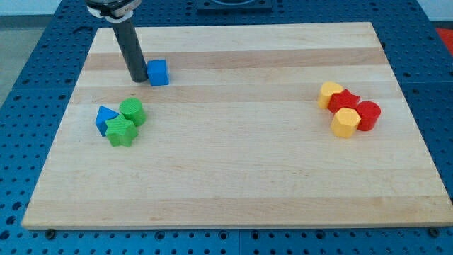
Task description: Push blue cube towards top center
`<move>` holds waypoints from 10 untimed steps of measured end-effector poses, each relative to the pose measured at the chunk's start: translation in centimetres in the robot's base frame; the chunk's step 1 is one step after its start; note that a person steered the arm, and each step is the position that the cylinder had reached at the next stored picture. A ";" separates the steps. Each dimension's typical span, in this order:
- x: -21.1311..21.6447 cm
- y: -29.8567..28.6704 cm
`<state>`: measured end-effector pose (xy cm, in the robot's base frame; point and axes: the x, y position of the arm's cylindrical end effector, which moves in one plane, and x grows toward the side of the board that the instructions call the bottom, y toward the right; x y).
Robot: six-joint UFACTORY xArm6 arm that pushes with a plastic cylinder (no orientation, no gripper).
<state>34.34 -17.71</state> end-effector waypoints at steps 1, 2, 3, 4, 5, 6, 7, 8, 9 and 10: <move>0.0 0.6; 0.0 1.0; 0.0 0.2; 0.5 -1.4; -2.1 -1.4; -1.8 -1.1; -0.5 2.4; 1.1 6.4; 2.8 11.4; 3.5 15.9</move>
